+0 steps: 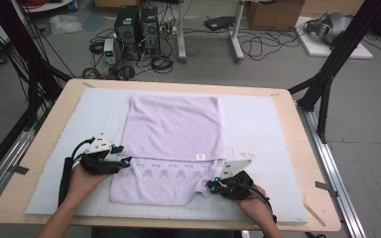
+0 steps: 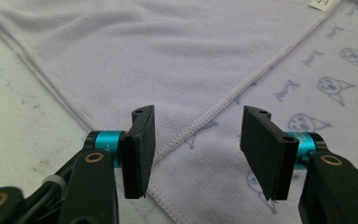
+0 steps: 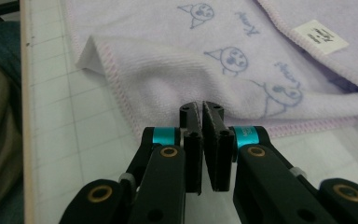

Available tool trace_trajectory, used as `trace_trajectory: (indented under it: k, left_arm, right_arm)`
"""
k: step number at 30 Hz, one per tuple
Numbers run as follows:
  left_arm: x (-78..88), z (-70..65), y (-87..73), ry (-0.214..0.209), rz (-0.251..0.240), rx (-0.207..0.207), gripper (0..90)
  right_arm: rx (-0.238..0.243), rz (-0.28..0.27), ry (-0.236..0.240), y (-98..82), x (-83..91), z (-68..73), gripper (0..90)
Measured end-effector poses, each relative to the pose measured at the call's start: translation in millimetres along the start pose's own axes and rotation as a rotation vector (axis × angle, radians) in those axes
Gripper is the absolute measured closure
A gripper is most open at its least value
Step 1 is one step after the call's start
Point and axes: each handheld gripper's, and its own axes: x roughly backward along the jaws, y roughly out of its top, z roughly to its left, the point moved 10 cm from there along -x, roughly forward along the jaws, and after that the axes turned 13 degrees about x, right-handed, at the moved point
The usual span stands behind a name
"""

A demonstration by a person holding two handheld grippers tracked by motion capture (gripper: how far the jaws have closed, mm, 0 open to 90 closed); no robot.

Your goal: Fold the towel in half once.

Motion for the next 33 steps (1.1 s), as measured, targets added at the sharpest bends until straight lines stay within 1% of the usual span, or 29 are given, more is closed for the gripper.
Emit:
trace_trajectory:
  k: [4, 8, 10, 11, 13, 14, 17, 20, 21, 22, 23, 24, 25, 27, 28, 29, 30, 31, 32, 33]
  left_arm:
    - [1.0, 1.7, -0.4, 0.002, 0.001, 0.001, 45.6]
    - [1.5, 1.8, -0.6, 0.002, 0.001, 0.000, 45.6]
    - [1.5, 2.6, -1.2, 0.002, 0.006, -0.001, 45.5]
    - [1.0, 3.0, -1.1, 0.003, 0.005, 0.003, 45.5]
    - [-0.4, 5.0, -0.9, 0.003, 0.012, 0.003, 45.6]
    - [-1.1, 6.3, -0.7, 0.003, 0.015, 0.002, 45.8]
    - [-3.6, 10.6, -1.2, -0.008, 0.019, 0.023, 48.2]
    - [-7.2, 17.5, -1.8, -0.015, 0.022, 0.053, 50.6]
    - [-8.6, 19.0, -1.5, -0.021, 0.017, 0.069, 51.6]
    - [-9.7, 21.5, -1.6, -0.023, 0.019, 0.071, 52.5]
    - [-11.0, 23.2, -2.1, -0.026, 0.033, 0.076, 53.1]
    - [-12.6, 24.0, -2.2, -0.025, 0.046, 0.076, 53.5]
    - [-14.5, 25.9, -1.0, -0.018, 0.068, 0.057, 53.5]
    - [-18.2, 26.4, 4.0, -0.023, 0.070, 0.049, 53.4]
    - [-20.1, 26.5, 4.0, -0.028, 0.088, 0.044, 53.3]
    - [-22.7, 27.7, 3.9, -0.021, 0.103, 0.034, 52.8]
    - [-25.5, 29.0, 3.9, -0.017, 0.110, 0.029, 52.9]
    - [-27.8, 29.8, 2.6, -0.013, 0.121, 0.030, 53.9]
    - [-29.8, 30.8, 0.6, -0.011, 0.131, 0.021, 56.4]
    - [-31.5, 30.5, -0.4, -0.011, 0.131, 0.019, 59.4]
  right_arm:
    - [-0.012, -0.008, -0.008, -6.8, 17.3, -1.4, 86.9]
    - [-0.032, 0.002, -0.010, -18.4, 34.7, -4.0, 85.9]
    - [-0.045, -0.027, 0.009, -19.3, 42.0, -5.2, 81.7]
    - [-0.058, -0.038, 0.006, -18.6, 45.1, -6.4, 79.0]
    - [-0.061, -0.049, -0.017, -16.0, 47.9, -12.6, 73.8]
    - [-0.061, -0.054, -0.022, -14.1, 47.8, -16.0, 72.6]
    - [-0.054, -0.055, -0.057, -9.1, 42.8, -31.3, 67.5]
    - [-0.068, -0.047, -0.087, -5.9, 34.7, -51.0, 61.0]
    - [-0.077, -0.054, -0.090, -4.1, 32.2, -57.2, 59.9]
    - [-0.084, -0.060, -0.095, -2.3, 29.4, -63.4, 58.5]
    - [-0.086, -0.059, -0.099, -1.3, 26.5, -69.4, 57.3]
    - [-0.091, -0.060, -0.099, -0.1, 23.7, -74.9, 56.5]
    - [-0.094, -0.068, -0.104, 1.0, 21.6, -79.6, 55.7]
    - [-0.112, -0.068, -0.104, 1.9, 14.7, -90.8, 54.5]
    - [-0.110, -0.068, -0.106, 1.4, 10.8, -95.5, 54.2]
    - [-0.109, -0.065, -0.109, 0.1, 8.4, -98.7, 53.6]
    - [-0.119, -0.062, -0.108, -2.2, 5.4, -101.7, 53.3]
    - [-0.128, -0.054, -0.105, -5.2, 2.7, -103.8, 52.8]
    - [-0.133, -0.035, -0.111, -9.5, -0.1, -106.0, 52.7]
    - [-0.133, -0.017, -0.114, -13.7, -2.7, -108.0, 53.1]
